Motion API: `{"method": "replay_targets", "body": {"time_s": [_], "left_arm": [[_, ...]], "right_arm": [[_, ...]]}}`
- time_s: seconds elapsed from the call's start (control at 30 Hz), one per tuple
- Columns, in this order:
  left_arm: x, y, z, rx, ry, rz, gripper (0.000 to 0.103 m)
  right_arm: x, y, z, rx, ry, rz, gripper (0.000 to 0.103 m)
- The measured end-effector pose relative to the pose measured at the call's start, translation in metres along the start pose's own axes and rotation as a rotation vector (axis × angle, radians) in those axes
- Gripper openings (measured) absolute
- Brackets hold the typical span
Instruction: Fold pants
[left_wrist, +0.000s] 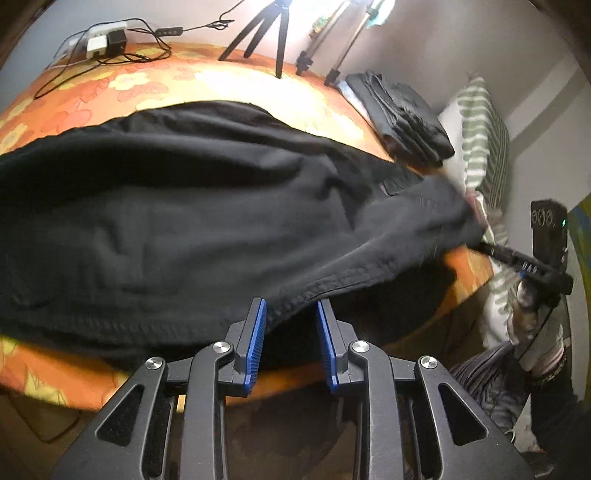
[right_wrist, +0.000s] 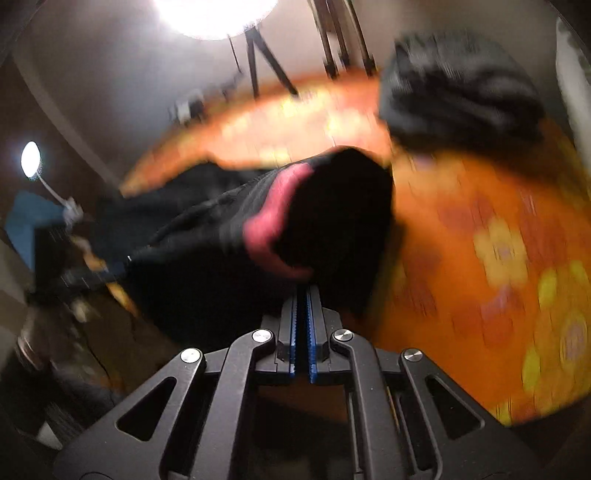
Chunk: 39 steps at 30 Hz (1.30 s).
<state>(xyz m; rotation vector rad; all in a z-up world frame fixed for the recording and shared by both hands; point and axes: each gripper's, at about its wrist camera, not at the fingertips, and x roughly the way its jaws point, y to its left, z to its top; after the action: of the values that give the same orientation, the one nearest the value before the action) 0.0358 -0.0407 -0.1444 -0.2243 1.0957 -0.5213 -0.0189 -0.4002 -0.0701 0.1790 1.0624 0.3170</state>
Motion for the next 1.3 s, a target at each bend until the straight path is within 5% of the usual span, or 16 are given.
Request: {"method": "replay_targets", "body": {"time_s": [0.13, 0.33, 0.5, 0.63, 0.83, 1.1, 1.23, 1.3], "left_arm": [[-0.004, 0.001, -0.006, -0.021, 0.003, -0.01, 0.026], [-0.01, 0.011, -0.001, -0.087, -0.042, -0.001, 0.026], [0.007, 0.007, 0.019, -0.067, -0.046, 0.09, 0.026], [0.03, 0.003, 0.026, -0.029, -0.008, 0.151, 0.028], [0.035, -0.01, 0.023, 0.044, -0.019, 0.162, 0.056], [0.035, -0.017, 0.017, 0.076, -0.035, 0.141, 0.073], [0.043, -0.027, 0.018, 0.106, -0.002, 0.127, 0.099], [0.048, -0.034, 0.016, 0.145, 0.017, 0.147, 0.103]], "right_arm": [[-0.008, -0.014, -0.022, 0.027, 0.019, -0.105, 0.006], [-0.039, 0.006, -0.005, 0.011, -0.073, -0.07, 0.006], [-0.017, 0.053, 0.018, -0.064, -0.085, -0.017, 0.034], [0.032, 0.081, 0.028, -0.088, -0.031, -0.002, 0.034], [0.084, 0.096, 0.02, -0.09, 0.068, 0.009, 0.034], [0.091, 0.087, 0.018, -0.062, 0.072, 0.003, 0.034], [0.089, 0.085, 0.017, -0.056, 0.071, 0.007, 0.034], [0.089, 0.084, 0.018, -0.053, 0.073, 0.009, 0.034]]}}
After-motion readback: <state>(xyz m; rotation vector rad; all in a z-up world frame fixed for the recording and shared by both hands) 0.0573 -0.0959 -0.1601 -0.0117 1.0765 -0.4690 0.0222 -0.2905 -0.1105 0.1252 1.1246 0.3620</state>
